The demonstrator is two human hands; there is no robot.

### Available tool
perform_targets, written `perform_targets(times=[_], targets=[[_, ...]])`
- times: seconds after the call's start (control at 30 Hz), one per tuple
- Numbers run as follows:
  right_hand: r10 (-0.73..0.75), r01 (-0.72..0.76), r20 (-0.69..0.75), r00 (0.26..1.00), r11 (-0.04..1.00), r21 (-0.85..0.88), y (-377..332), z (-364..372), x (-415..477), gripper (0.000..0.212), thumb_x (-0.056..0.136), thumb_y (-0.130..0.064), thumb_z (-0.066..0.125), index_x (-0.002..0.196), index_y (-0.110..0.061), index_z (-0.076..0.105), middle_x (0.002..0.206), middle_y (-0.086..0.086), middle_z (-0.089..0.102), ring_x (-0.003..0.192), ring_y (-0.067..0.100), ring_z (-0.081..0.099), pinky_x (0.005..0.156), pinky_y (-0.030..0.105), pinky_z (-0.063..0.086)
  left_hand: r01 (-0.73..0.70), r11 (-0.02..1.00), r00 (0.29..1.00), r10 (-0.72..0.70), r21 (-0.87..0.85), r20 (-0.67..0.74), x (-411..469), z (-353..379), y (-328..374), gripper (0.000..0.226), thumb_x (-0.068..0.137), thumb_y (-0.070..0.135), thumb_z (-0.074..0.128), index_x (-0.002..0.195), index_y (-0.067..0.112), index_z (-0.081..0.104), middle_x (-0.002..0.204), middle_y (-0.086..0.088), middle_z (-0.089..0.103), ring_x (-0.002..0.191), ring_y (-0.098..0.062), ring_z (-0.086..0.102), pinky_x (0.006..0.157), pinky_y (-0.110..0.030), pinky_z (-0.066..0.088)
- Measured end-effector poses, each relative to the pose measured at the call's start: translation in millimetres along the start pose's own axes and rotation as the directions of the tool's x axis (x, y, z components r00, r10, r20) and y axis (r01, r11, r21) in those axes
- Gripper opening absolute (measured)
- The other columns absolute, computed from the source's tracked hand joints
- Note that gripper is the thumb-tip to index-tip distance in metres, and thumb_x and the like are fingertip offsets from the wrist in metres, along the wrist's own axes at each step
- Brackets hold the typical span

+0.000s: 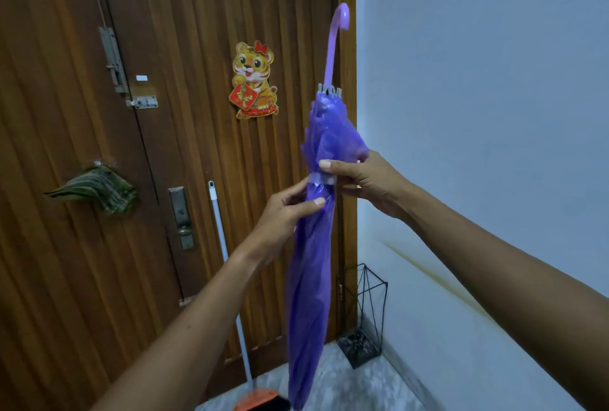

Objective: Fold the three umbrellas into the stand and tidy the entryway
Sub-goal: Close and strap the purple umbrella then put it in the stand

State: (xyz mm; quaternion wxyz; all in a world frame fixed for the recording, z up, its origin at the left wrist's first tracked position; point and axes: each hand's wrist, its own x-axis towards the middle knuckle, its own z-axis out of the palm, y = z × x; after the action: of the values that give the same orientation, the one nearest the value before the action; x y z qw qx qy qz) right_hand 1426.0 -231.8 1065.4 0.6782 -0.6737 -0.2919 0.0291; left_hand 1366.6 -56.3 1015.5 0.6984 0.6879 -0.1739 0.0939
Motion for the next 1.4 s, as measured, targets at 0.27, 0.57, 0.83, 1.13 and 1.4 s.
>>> perform_targets(times=[0.27, 0.57, 0.83, 1.13, 1.4], targets=[[-0.018, -0.008, -0.094, 0.995, 0.962, -0.273, 48.9, -27.9, 27.0, 0.017, 0.083, -0.017, 0.082, 0.091, -0.019, 0.067, 0.072, -0.016, 0.069, 0.060, -0.009, 0.063, 0.054, 0.006, 0.044, 0.000, 0.996, 0.989, 0.013, 0.086, -0.147, 63.6, -7.7, -45.1, 0.026, 0.095, 0.028, 0.066, 0.119, 0.019, 0.072, 0.111, 0.004, 0.076, 0.109, -0.013, 0.070, 0.079, -0.023, 0.050], [0.033, -0.083, -0.143, 0.989, 0.931, -0.356, 153.5, -118.6, 109.5, 0.019, 0.081, -0.019, 0.083, 0.095, -0.011, 0.073, 0.078, -0.007, 0.072, 0.065, -0.001, 0.066, 0.059, 0.011, 0.048, 0.031, 0.987, 0.996, -0.018, 0.159, -0.084, 181.8, 12.8, -135.6, 0.015, 0.095, 0.009, 0.065, 0.104, 0.020, 0.070, 0.096, 0.006, 0.075, 0.081, 0.000, 0.072, 0.069, -0.013, 0.054], [0.148, -0.196, -0.154, 0.977, 0.911, -0.364, 248.4, -233.6, 228.9, 0.021, 0.082, -0.016, 0.081, 0.098, -0.004, 0.072, 0.081, -0.001, 0.071, 0.063, 0.001, 0.063, 0.059, 0.011, 0.047, 0.128, 0.966, 0.992, -0.120, 0.226, -0.048, 339.3, 31.5, -223.7, 0.016, 0.095, 0.003, 0.063, 0.105, 0.013, 0.070, 0.069, 0.016, 0.072, 0.062, 0.005, 0.066, 0.059, -0.011, 0.049], [0.206, -0.253, -0.165, 0.965, 0.902, -0.350, 344.8, -287.9, 332.6, 0.027, 0.074, -0.005, 0.082, 0.098, -0.013, 0.074, 0.083, -0.003, 0.071, 0.075, 0.012, 0.063, 0.072, 0.025, 0.048, 0.267, 0.948, 0.959, -0.243, 0.176, -0.143, 447.2, 21.4, -321.6, 0.021, 0.095, 0.007, 0.065, 0.114, 0.011, 0.072, 0.104, -0.001, 0.076, 0.092, -0.009, 0.072, 0.076, -0.019, 0.056], [0.275, -0.360, -0.249, 0.929, 0.828, -0.429, 459.4, -310.2, 385.1, 0.032, 0.071, -0.011, 0.084, 0.100, -0.003, 0.074, 0.093, 0.014, 0.075, 0.089, 0.033, 0.070, 0.084, 0.047, 0.054, 0.359, 0.923, 0.932, -0.348, 0.140, -0.101, 512.8, -0.5, -433.6, 0.024, 0.092, -0.002, 0.065, 0.104, 0.016, 0.075, 0.087, 0.010, 0.078, 0.086, -0.008, 0.072, 0.086, -0.026, 0.058]])
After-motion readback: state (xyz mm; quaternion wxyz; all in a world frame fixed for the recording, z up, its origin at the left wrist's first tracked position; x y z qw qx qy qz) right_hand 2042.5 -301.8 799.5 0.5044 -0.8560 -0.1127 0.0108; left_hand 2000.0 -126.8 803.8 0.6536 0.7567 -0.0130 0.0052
